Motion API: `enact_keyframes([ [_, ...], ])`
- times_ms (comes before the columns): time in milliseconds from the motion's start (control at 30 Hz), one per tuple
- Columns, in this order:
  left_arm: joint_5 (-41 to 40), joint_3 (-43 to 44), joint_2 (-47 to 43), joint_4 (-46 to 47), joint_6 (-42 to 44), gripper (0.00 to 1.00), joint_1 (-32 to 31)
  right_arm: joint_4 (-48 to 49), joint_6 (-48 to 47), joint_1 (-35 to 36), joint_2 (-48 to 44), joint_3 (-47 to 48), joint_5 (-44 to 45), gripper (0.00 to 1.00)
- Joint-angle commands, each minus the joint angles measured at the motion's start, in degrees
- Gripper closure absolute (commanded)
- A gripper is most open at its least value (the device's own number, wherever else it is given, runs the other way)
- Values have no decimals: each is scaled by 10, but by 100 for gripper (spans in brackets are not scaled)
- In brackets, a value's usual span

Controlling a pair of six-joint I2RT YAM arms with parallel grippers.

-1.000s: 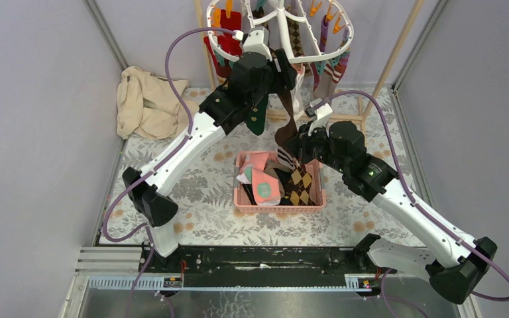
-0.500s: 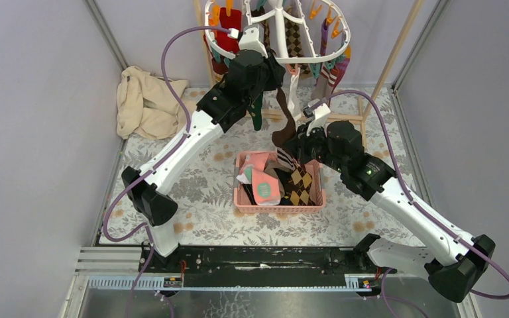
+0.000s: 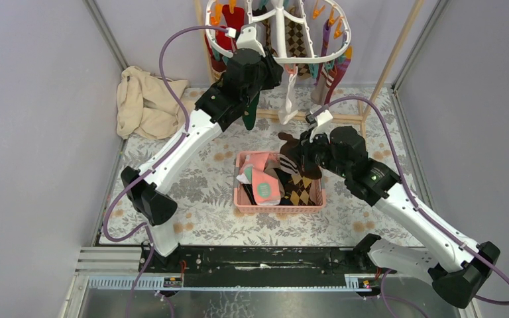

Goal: Remove the socks clipped to the hanger
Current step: Remove the sock from the hanger, then place the sock in the bin.

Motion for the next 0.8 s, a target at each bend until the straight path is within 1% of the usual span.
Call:
enact_keyframes([
  [0, 20, -14, -21, 37, 6, 62, 5, -4, -10, 6, -21, -15, -22, 100],
  [100, 38, -31, -30, 44, 8, 44, 5, -3, -9, 6, -25, -27, -29, 100],
  [133, 45, -36, -32, 45, 9, 40, 5, -3, -8, 6, -25, -31, -31, 100],
  [267, 73, -64, -45, 55, 13, 33, 5, 4, -5, 6, -20, -44, -43, 100],
  [333, 90, -87, -58, 67, 13, 31, 5, 8, -4, 6, -15, -51, -46, 100],
  [500, 134, -149, -97, 95, 8, 23, 5, 24, 3, 6, -1, -80, -55, 100],
  [567, 148, -169, -115, 98, 6, 17, 5, 30, 6, 6, 8, -92, -56, 100],
  [633, 159, -192, -133, 103, 5, 13, 6, 42, 11, 6, 19, -105, -59, 100],
  [667, 167, -202, -142, 103, 3, 6, 4, 48, 14, 6, 24, -112, -60, 100],
  [700, 171, -212, -152, 104, 1, 2, 4, 57, 17, 6, 30, -119, -60, 100],
  [767, 178, -233, -171, 106, -1, 1, 4, 71, 25, 6, 44, -131, -61, 100],
])
